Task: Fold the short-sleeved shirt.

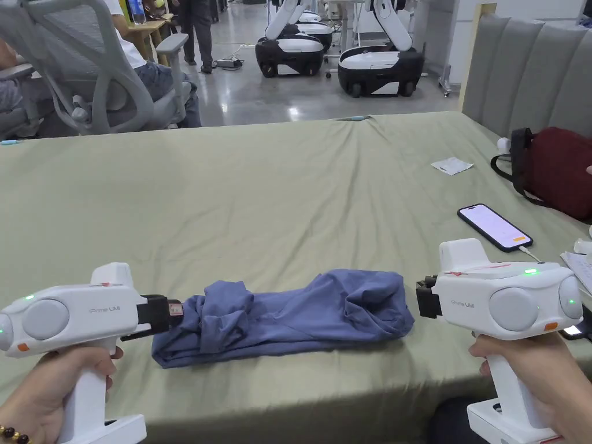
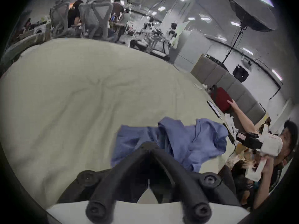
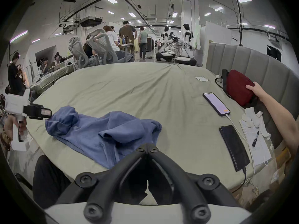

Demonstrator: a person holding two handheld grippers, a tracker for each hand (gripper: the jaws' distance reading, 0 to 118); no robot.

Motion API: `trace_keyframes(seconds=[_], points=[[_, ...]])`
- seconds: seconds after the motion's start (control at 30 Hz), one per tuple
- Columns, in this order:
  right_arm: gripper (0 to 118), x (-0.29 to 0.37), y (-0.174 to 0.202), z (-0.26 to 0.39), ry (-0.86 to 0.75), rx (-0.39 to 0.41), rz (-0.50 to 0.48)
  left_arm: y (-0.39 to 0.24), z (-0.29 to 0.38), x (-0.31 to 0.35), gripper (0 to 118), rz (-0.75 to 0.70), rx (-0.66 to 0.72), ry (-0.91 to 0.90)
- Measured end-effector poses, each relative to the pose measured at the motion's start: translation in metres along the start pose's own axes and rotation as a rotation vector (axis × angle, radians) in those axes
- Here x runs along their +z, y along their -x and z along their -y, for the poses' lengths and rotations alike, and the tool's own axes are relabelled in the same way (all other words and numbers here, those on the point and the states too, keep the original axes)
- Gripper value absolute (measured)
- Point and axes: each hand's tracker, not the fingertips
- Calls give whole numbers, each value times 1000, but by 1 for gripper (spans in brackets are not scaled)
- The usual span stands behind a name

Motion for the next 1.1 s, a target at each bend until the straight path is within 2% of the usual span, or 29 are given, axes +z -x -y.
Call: trace_keyframes(seconds=[0.4,0.5,0.67,0.73,0.83,0.97,1.1], points=[[0,-1,-16,11,33,-16,37,-66,10,-66,0,80,-58,86],[0,-2,-17,13,41,-19,38,-89,13,-80,0,174,-58,118],[0,1,-22,15,46,-26,42,-99,16,-113,0,136,-77,130],[0,2,-23,15,44,-29,44,-95,9,-110,0,146,-30,132],[0,2,-23,12,38,-29,49,-93,2,-92,0,149,-61,119],[0,2,-19,7,21,-32,43,-75,-11,-48,0,204,-28,15],[0,-1,-11,3,7,-33,26,-50,-13,-2,0,128,-34,-50]])
